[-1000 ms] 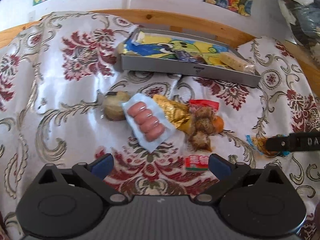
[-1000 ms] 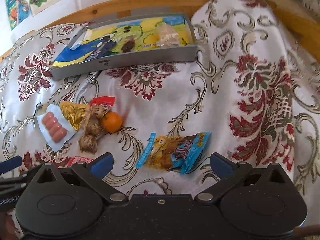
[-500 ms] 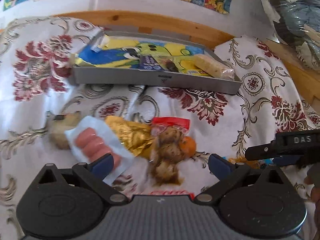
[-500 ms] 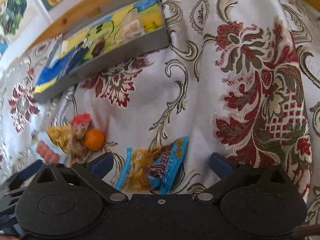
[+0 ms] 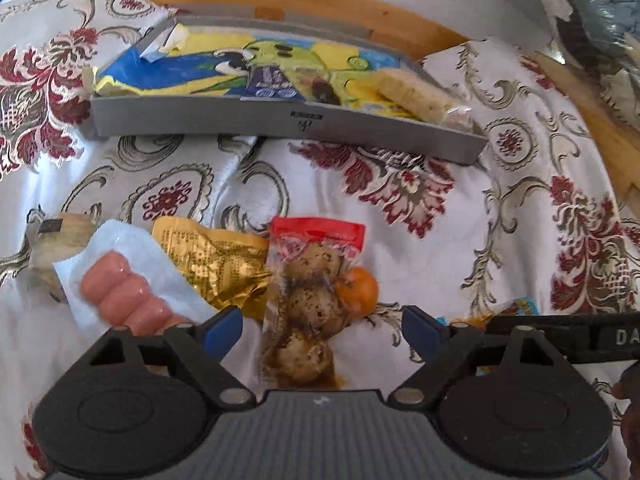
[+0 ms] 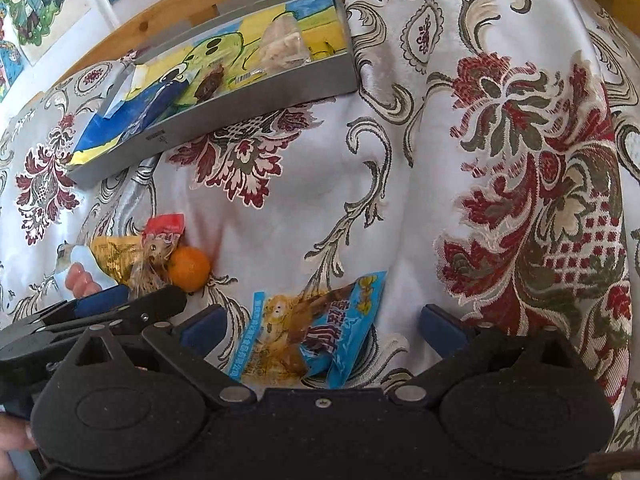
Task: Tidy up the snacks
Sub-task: 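Move both tools back over the remaining snacks on the bedspread, then lower the right tool onto the blue-and-yellow snack bag while the left tool lowers onto the quail egg pack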
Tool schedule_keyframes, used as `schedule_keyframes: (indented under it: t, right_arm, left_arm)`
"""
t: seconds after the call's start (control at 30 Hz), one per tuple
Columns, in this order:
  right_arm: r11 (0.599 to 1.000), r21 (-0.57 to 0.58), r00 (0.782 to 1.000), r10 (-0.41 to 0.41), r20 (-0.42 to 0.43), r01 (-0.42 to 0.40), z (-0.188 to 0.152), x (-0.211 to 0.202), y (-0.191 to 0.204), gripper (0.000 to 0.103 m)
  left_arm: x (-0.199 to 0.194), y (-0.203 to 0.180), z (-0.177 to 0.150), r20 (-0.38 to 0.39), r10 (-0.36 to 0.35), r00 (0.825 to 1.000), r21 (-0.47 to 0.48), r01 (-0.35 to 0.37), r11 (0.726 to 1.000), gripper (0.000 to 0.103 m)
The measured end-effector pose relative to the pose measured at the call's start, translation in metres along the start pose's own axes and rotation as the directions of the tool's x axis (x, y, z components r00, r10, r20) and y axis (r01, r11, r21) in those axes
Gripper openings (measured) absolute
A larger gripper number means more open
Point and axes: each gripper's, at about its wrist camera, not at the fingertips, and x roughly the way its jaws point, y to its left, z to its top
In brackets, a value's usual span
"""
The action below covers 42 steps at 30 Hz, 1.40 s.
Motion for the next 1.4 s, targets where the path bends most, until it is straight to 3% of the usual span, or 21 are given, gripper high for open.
schedule_keyframes:
  t: [0.1, 0.27, 0.57, 0.83, 0.97, 1.2, 1.4]
  right_arm:
    - [1.000, -0.012, 1.000, -0.008, 0.000, 0.008, 0.000, 0.000, 0.002, 0.102]
    - [0.997, -0.062, 0.999, -0.039, 0.005, 0.039, -0.003, 0.002, 0.009, 0.102]
    - [0.957, -0.267, 0.994, -0.107, 0.036, 0.113, -0.016, 0.007, 0.036, 0.102]
    - [0.915, -0.383, 0.991, -0.121, 0.049, 0.130, -0.027, 0.014, 0.054, 0.102]
    - [0.901, -0.407, 0.989, -0.137, 0.056, 0.148, -0.030, 0.020, 0.058, 0.102]
    - [0.936, -0.321, 0.990, -0.140, 0.028, 0.142, -0.027, 0.027, 0.045, 0.102]
    - [0.943, -0.297, 0.989, -0.147, 0.034, 0.150, -0.028, 0.025, 0.044, 0.097]
  left_arm:
    - [0.003, 0.003, -0.001, -0.022, 0.006, 1.000, -0.018, -0.006, 1.000, 0.081]
    - [0.004, 0.006, -0.003, -0.044, 0.026, 0.999, -0.022, -0.027, 0.999, 0.058]
    - [-0.007, 0.004, -0.007, -0.036, 0.020, 0.999, -0.010, -0.021, 1.000, 0.049]
    - [-0.027, 0.016, -0.018, -0.005, 0.000, 1.000, -0.109, 0.000, 0.994, 0.049]
    - [-0.026, 0.016, -0.020, 0.002, 0.001, 1.000, -0.114, -0.001, 0.993, 0.049]
    - [-0.017, 0.010, -0.017, -0.017, 0.009, 1.000, -0.069, -0.011, 0.998, 0.054]
    - [-0.011, 0.014, -0.022, -0.014, -0.017, 1.000, -0.112, 0.016, 0.994, 0.065]
